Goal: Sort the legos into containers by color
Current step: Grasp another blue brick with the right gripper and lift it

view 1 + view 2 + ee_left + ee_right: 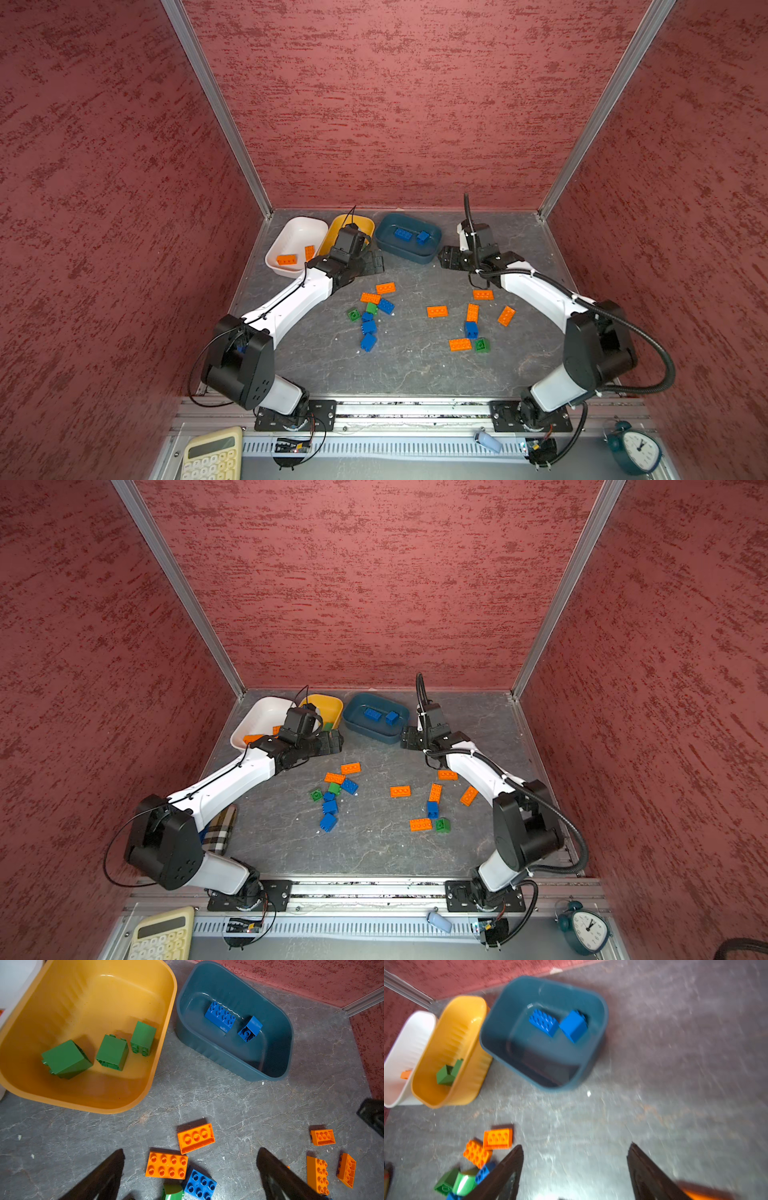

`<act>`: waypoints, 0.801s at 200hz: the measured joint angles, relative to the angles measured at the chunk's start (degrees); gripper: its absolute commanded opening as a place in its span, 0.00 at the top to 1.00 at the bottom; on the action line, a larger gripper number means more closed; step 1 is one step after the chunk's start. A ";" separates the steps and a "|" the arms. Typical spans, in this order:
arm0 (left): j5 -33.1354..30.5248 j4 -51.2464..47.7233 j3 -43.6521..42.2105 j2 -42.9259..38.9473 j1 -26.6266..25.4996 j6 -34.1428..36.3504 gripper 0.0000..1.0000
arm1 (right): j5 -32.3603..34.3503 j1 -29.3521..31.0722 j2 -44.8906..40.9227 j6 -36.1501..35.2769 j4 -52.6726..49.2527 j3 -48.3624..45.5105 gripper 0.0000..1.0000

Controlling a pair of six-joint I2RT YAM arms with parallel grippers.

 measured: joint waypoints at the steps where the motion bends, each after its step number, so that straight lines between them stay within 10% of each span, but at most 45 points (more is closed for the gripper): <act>1: -0.04 -0.02 0.07 0.07 -0.04 -0.04 0.01 | 0.02 0.00 -0.28 0.02 -0.15 -0.26 0.20; 160: -2.47 0.00 1.38 3.32 -0.92 -4.07 0.01 | -3.50 0.52 -10.25 1.73 -20.55 -18.01 0.33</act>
